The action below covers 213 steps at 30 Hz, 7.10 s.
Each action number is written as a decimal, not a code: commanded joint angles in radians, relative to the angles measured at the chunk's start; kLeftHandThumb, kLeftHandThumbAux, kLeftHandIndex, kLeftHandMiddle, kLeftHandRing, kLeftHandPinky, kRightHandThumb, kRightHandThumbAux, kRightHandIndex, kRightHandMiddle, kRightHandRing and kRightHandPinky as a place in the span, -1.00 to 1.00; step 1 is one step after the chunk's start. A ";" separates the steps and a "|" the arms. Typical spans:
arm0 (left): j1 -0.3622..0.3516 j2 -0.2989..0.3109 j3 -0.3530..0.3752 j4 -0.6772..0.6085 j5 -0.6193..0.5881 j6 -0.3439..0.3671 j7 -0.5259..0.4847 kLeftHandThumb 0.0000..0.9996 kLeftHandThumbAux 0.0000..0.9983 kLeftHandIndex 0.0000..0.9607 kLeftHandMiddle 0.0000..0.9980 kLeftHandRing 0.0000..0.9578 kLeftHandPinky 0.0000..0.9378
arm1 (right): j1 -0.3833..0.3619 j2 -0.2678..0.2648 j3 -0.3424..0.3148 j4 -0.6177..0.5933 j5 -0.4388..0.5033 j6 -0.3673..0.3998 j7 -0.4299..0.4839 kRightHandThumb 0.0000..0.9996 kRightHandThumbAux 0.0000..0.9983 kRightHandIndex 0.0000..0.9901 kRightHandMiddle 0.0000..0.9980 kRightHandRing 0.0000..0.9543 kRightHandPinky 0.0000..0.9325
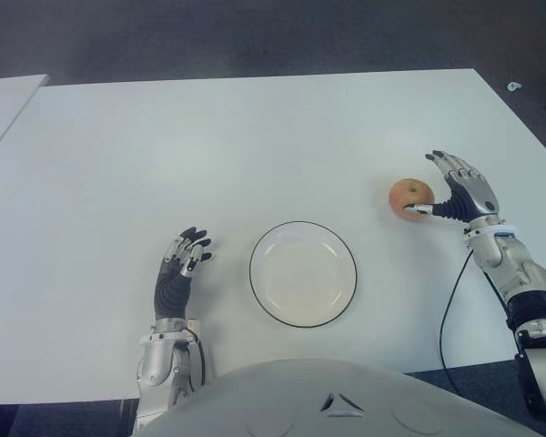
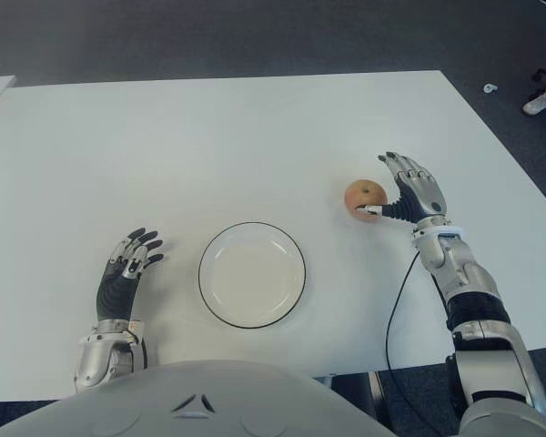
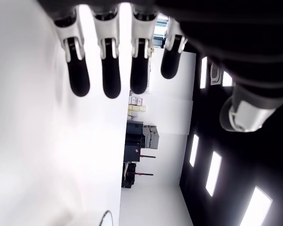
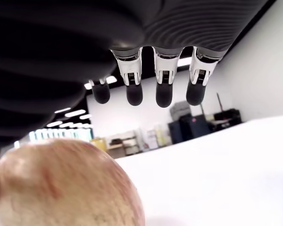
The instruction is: Put the apples into the plate.
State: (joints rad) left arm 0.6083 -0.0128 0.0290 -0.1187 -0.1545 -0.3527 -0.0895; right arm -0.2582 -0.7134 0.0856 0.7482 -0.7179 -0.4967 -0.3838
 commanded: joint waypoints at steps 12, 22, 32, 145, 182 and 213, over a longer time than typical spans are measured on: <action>0.008 0.020 0.014 -0.016 -0.022 0.017 -0.022 -0.53 -0.02 -0.60 -0.51 -0.42 -0.33 | -0.028 0.041 0.064 0.077 0.060 0.014 -0.010 -0.09 0.03 -0.90 -0.88 -0.87 -0.82; 0.009 0.025 0.019 -0.004 -0.034 -0.006 -0.042 -0.55 -0.03 -0.61 -0.53 -0.44 -0.34 | -0.033 0.058 0.080 0.121 0.082 0.011 -0.017 -0.10 0.01 -0.91 -0.86 -0.85 -0.78; 0.016 0.020 0.024 -0.026 -0.050 0.020 -0.045 -0.55 -0.04 -0.60 -0.52 -0.43 -0.33 | -0.004 0.085 0.099 0.123 0.098 0.003 -0.027 -0.08 0.00 -0.91 -0.86 -0.84 -0.74; 0.038 0.006 0.026 -0.037 -0.084 0.007 -0.090 -0.46 -0.04 -0.60 -0.53 -0.43 -0.34 | 0.180 0.069 -0.002 -0.500 0.113 0.010 -0.075 -0.35 0.65 0.61 0.78 0.81 0.81; 0.039 -0.013 0.007 -0.055 -0.047 0.022 -0.074 -0.46 -0.04 -0.59 -0.51 -0.42 -0.32 | 0.249 0.210 0.180 -0.676 -0.065 -0.084 0.011 -0.35 0.70 0.62 0.81 0.86 0.91; 0.062 -0.030 -0.011 -0.083 -0.015 0.021 -0.051 -0.46 -0.05 -0.58 -0.50 -0.41 -0.31 | 0.281 0.274 0.309 -0.703 -0.193 -0.115 0.016 -0.31 0.69 0.58 0.80 0.86 0.89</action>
State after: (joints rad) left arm 0.6570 -0.0399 0.0208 -0.1971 -0.1683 -0.3420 -0.1500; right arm 0.0067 -0.4272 0.3930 0.0453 -0.9022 -0.6175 -0.3677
